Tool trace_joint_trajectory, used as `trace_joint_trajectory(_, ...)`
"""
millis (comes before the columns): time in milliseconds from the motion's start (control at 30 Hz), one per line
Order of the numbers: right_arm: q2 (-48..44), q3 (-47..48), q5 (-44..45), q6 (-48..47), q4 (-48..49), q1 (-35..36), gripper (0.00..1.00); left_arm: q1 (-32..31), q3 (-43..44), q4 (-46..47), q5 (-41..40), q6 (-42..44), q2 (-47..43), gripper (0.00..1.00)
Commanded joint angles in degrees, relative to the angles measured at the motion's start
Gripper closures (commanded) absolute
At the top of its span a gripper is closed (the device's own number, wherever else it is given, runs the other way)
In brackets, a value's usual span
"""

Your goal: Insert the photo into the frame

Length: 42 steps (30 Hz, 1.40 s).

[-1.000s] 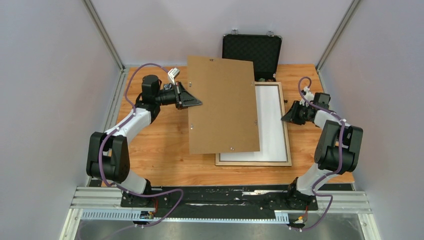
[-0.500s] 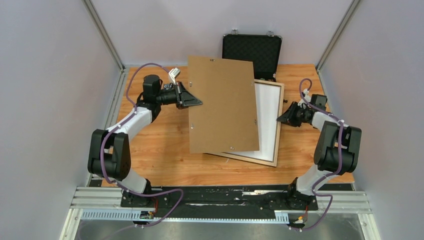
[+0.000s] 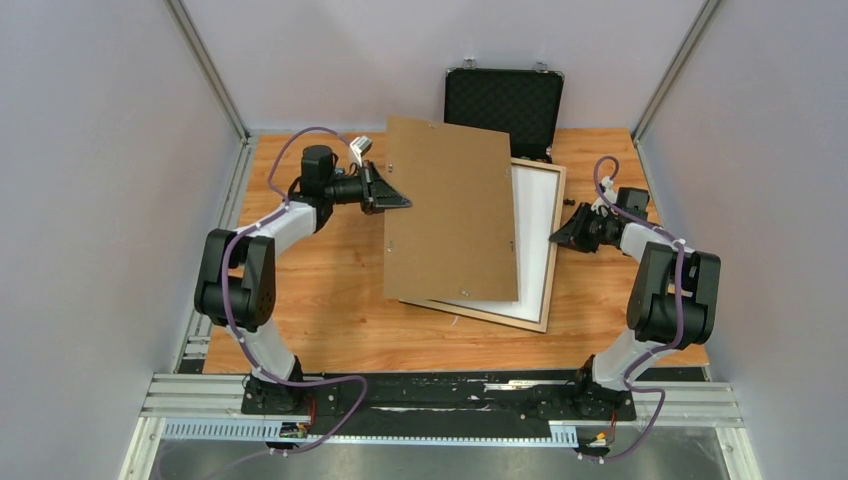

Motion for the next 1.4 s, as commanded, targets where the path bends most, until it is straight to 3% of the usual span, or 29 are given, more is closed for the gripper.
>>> trace_joint_trajectory(0,0.1,2.0,-4.1,-0.8,1.6,0.7,0.97,-2.0,5.1,5.5,4.6,0.6,2.0,1.00)
trace_joint_trajectory(367,-1.1,2.2,-3.2,-2.4,1.0,0.7,0.86,-6.1,12.8,7.0,8.8,1.3,12.4,1.00)
trace_joint_trajectory(800,-4.3,2.1,-1.6,-3.8,0.0,0.6,0.58,-7.1,15.4,13.5,10.7,-2.9,19.2,1.00)
trace_joint_trajectory(1067,-7.0,1.8,-0.6,-4.5,-1.0,-0.6,0.54,-7.8,15.5,25.2,11.0,-12.7,22.5,1.00)
trace_joint_trajectory(1367,-10.7,1.3,-0.1,-5.5,-1.7,-5.0,0.52,-9.2,18.0,27.8,11.1,-15.1,25.8,1.00)
